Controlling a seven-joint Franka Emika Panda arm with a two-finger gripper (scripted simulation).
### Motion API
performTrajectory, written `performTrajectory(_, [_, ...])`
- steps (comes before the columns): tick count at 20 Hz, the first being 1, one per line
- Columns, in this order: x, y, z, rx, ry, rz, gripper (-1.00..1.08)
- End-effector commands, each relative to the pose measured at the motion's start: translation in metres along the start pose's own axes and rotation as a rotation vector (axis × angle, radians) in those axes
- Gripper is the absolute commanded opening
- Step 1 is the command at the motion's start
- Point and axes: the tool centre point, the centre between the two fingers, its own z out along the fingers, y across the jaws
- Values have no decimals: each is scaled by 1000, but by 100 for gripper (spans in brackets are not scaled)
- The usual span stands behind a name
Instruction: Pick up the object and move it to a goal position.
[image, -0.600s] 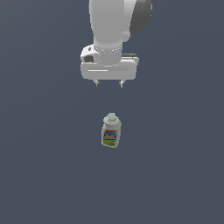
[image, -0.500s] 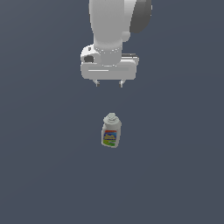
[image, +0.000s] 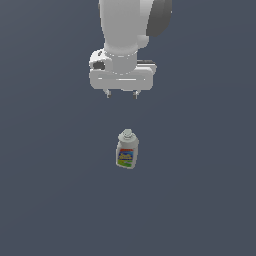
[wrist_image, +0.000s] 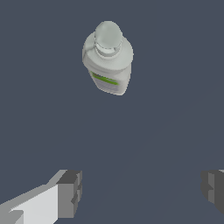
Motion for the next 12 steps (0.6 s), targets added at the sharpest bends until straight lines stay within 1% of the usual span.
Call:
performTrajectory(1, [0,0,0,-1,-1,-1,100])
performTrajectory(6, [2,0,0,-2,0,-25,100])
performTrajectory(12, [10,-1,0,-5,3,-95,100])
